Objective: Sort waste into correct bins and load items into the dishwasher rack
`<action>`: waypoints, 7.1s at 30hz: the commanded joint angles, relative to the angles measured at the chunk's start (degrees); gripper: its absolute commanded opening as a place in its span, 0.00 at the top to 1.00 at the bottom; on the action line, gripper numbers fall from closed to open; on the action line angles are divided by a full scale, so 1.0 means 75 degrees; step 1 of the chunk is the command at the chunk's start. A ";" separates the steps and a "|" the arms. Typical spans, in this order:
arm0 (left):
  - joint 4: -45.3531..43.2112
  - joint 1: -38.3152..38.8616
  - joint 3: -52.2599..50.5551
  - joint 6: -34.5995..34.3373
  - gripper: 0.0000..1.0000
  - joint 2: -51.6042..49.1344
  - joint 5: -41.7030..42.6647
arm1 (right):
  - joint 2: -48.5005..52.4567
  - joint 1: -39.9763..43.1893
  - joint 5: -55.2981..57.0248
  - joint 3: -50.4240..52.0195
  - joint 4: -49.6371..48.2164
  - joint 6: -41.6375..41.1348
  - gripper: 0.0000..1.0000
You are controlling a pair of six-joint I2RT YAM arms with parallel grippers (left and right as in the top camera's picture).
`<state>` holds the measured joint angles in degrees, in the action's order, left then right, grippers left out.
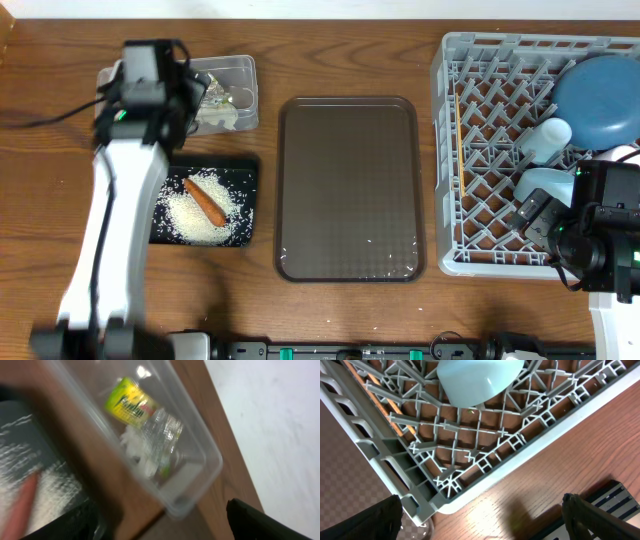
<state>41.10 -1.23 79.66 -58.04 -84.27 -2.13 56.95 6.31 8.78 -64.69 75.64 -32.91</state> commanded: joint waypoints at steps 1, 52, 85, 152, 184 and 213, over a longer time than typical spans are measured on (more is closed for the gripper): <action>0.1008 -0.0006 0.0041 0.0114 0.16 0.1055 0.0291 | -0.0006 0.0079 0.0026 -0.0009 0.0009 -0.0119 0.01; 0.7423 -0.0003 0.0023 0.0851 0.02 0.6566 0.0289 | -0.0006 0.0079 0.0023 -0.0012 0.0006 -0.0119 0.01; 0.7423 0.0009 -0.3101 0.0851 0.01 0.9282 0.0286 | -0.0006 0.0079 0.0023 -0.0009 0.0006 -0.0117 0.01; -0.5053 0.0428 -1.0590 0.6793 0.01 1.1223 -0.1448 | -0.0003 0.0079 0.0026 -0.0009 0.0006 -0.0117 0.01; -0.5030 0.0577 -1.0590 0.6787 0.01 1.1205 -0.0979 | -0.0006 0.0079 0.0023 -0.0009 0.0006 -0.0117 0.01; -0.5030 0.0577 -1.0590 0.6787 0.01 1.1205 -0.0979 | -0.5249 0.0038 -0.2710 0.4992 -0.6187 0.0970 0.01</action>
<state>1.41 2.85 1.50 -7.73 -0.58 -9.15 21.34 6.31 -4.12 -33.56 33.36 -28.45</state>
